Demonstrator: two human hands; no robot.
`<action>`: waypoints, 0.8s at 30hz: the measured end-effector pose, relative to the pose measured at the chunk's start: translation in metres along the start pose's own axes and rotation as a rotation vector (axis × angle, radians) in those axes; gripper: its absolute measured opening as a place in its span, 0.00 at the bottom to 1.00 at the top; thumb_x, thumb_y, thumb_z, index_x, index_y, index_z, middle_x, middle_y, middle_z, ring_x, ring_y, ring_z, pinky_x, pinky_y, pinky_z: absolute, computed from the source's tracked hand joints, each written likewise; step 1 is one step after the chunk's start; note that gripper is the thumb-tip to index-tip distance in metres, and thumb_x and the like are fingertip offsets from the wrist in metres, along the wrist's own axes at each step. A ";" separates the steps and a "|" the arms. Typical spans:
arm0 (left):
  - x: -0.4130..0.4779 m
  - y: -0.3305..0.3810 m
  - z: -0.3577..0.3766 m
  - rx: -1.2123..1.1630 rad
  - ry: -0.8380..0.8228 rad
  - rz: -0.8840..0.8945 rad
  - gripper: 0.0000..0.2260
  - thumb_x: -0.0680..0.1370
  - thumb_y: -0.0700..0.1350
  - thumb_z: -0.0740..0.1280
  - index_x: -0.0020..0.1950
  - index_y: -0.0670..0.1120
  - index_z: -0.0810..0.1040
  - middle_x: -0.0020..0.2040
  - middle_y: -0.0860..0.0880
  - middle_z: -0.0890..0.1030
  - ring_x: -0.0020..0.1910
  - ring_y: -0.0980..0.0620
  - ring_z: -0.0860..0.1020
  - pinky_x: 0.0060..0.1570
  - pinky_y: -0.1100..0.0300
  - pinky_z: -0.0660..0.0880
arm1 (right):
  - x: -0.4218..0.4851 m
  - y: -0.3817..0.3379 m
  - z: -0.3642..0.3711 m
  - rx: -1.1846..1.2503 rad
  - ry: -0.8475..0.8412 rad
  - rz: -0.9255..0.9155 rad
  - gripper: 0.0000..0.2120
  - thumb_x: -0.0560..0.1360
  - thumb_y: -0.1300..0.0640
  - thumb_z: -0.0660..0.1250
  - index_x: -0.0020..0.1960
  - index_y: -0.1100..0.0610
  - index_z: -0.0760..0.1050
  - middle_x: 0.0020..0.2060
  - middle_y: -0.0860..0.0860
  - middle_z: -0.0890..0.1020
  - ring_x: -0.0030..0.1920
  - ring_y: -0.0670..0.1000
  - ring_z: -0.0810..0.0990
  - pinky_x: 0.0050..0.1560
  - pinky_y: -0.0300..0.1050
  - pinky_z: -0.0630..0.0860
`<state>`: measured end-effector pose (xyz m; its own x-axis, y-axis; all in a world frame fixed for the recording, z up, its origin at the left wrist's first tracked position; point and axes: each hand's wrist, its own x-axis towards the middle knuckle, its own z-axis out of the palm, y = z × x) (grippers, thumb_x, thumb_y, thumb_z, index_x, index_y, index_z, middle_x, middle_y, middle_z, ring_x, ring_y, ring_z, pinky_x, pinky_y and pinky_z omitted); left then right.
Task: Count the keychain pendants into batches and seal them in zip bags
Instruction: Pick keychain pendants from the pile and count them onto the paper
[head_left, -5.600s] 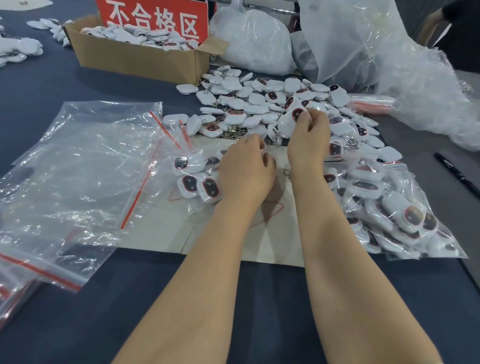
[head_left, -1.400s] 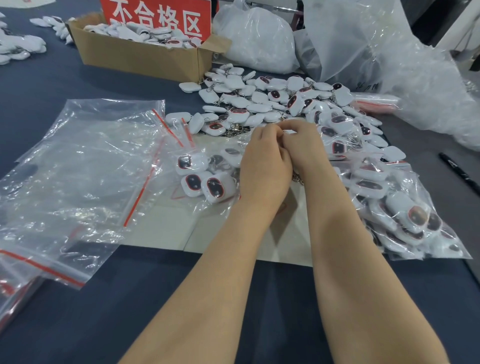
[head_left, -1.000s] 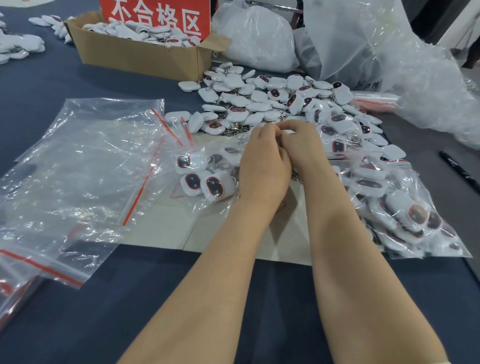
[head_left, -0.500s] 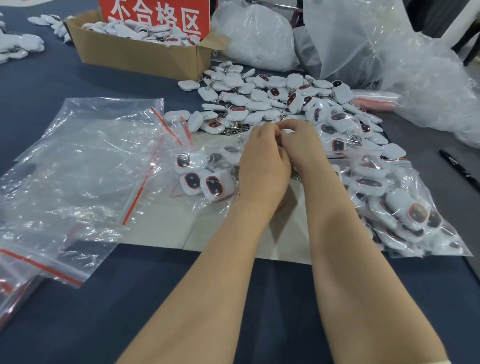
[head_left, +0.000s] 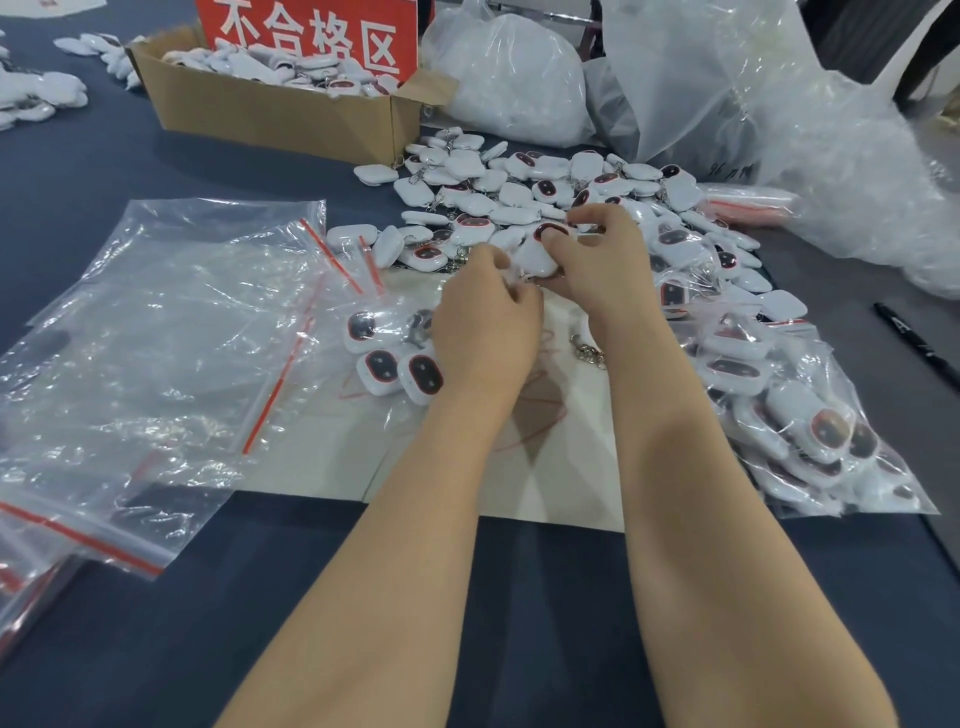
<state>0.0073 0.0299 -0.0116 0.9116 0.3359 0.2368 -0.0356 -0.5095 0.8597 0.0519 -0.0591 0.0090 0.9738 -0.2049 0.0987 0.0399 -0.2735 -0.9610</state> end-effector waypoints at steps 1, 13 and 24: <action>0.001 0.001 -0.001 -0.078 0.012 -0.015 0.10 0.77 0.43 0.64 0.57 0.46 0.74 0.41 0.53 0.77 0.43 0.51 0.76 0.41 0.60 0.68 | 0.000 -0.001 0.001 -0.005 0.012 0.008 0.13 0.74 0.58 0.70 0.54 0.56 0.68 0.45 0.52 0.76 0.52 0.59 0.81 0.55 0.56 0.78; -0.006 0.009 -0.003 -0.255 0.192 0.246 0.07 0.74 0.37 0.62 0.49 0.43 0.78 0.45 0.48 0.80 0.42 0.51 0.76 0.45 0.57 0.73 | -0.017 -0.007 0.003 0.099 -0.451 0.035 0.15 0.78 0.68 0.58 0.36 0.58 0.75 0.25 0.48 0.77 0.24 0.44 0.73 0.26 0.34 0.69; 0.001 -0.008 0.007 0.107 0.045 0.247 0.08 0.77 0.41 0.61 0.53 0.45 0.77 0.47 0.48 0.78 0.49 0.47 0.75 0.48 0.53 0.69 | -0.002 0.008 0.003 -0.358 0.040 -0.121 0.15 0.75 0.68 0.58 0.56 0.59 0.78 0.53 0.54 0.81 0.56 0.51 0.79 0.58 0.40 0.72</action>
<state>0.0109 0.0287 -0.0214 0.8614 0.2245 0.4557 -0.2095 -0.6602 0.7213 0.0508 -0.0577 0.0004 0.9570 -0.1857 0.2231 0.0666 -0.6078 -0.7913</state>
